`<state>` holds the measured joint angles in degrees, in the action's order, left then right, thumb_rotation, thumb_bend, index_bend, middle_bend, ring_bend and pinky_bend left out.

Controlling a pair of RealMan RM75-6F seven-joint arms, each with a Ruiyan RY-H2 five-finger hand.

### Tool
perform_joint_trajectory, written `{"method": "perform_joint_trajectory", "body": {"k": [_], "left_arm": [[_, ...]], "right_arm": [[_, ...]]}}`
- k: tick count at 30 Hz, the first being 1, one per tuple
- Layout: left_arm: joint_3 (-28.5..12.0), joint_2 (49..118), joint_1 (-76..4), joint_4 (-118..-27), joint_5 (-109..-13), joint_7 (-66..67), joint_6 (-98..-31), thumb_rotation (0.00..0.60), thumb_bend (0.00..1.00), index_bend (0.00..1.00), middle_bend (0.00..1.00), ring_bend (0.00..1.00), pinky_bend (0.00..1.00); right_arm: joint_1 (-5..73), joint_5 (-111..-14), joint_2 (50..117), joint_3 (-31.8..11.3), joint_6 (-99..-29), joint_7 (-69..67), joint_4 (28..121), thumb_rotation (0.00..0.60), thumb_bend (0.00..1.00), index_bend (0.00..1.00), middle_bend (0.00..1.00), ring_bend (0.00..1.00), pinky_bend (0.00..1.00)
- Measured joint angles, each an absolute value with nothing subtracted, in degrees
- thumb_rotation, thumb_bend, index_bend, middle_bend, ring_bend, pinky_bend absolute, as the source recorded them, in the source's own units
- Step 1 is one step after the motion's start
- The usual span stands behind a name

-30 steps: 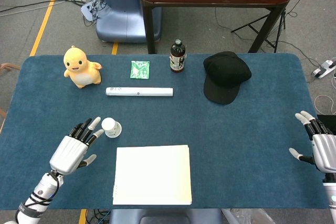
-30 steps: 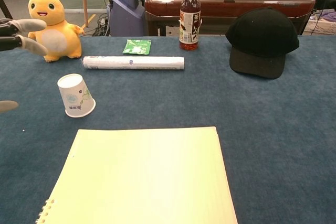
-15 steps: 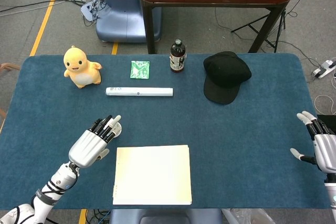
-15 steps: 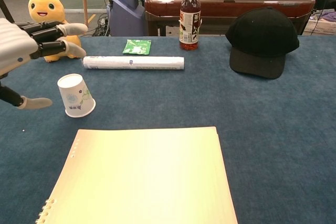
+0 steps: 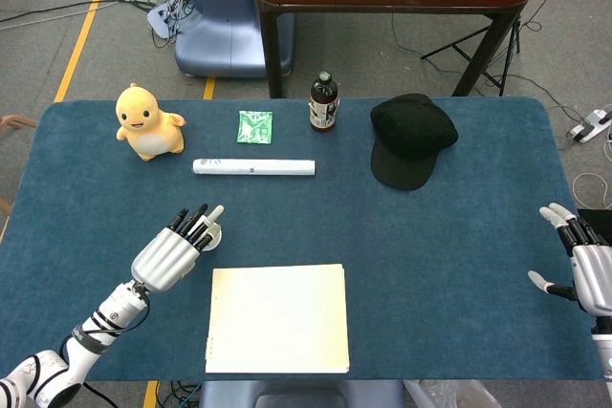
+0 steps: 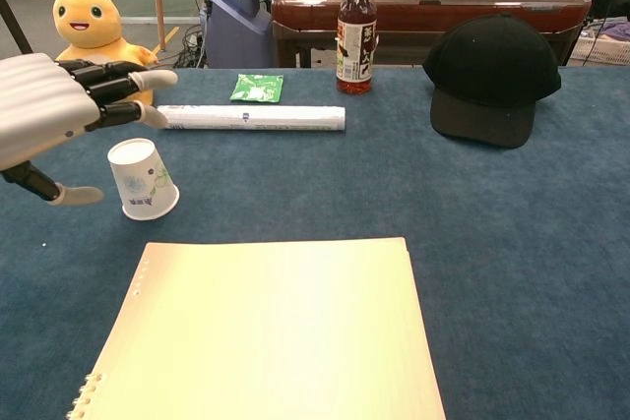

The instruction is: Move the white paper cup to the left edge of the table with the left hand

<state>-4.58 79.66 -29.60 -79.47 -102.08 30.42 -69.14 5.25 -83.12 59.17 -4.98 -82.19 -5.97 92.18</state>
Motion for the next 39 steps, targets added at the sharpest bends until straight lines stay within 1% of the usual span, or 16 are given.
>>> {"method": "perform_joint_trajectory", "body": {"k": [7,12,19,31,39], "left_arm": [[-4.0,81.5,-31.4,-73.6,-103.6,28.0,-70.3,0.6,0.15,0.22,0.0,0.0,0.21],[-3.1,83.3,-32.4,-69.1,-105.9,26.8,-72.8,0.6,0.15,0.22,0.0,0.0,0.21],[-1.8,85.5,-34.4,-63.9,-108.5,27.7,-74.1,0.6,0.15,0.22,0.0,0.0,0.15],[-1.4,86.9,-37.0,-62.6,-107.2,29.4,-71.5,0.6,0.15,0.23,0.0,0.0,0.12],[-1.2,87.9,-37.6,-61.2,-105.7,31.3,-70.1,0.6,0.15,0.23,0.0,0.0,0.06]], "right_arm": [[5.3,-83.6,59.0,-4.7,-81.9,-6.4,92.3,0.6,0.0,0.15,0.13,0.14,0.37],[5.4,-83.6,58.9,-4.6,-81.6,-6.6,92.3,0.6,0.0,0.15,0.13,0.14,0.37],[5.4,-83.8,58.8,-4.5,-81.6,-6.8,92.4,0.6,0.0,0.15,0.13,0.14,0.37],[5.5,-83.9,58.6,-4.3,-81.3,-7.2,92.3,0.6,0.0,0.15,0.13,0.14,0.37],[5.5,-84.1,58.5,-4.2,-81.2,-7.4,92.5,0.6,0.0,0.15,0.13,0.14,0.37]]}}
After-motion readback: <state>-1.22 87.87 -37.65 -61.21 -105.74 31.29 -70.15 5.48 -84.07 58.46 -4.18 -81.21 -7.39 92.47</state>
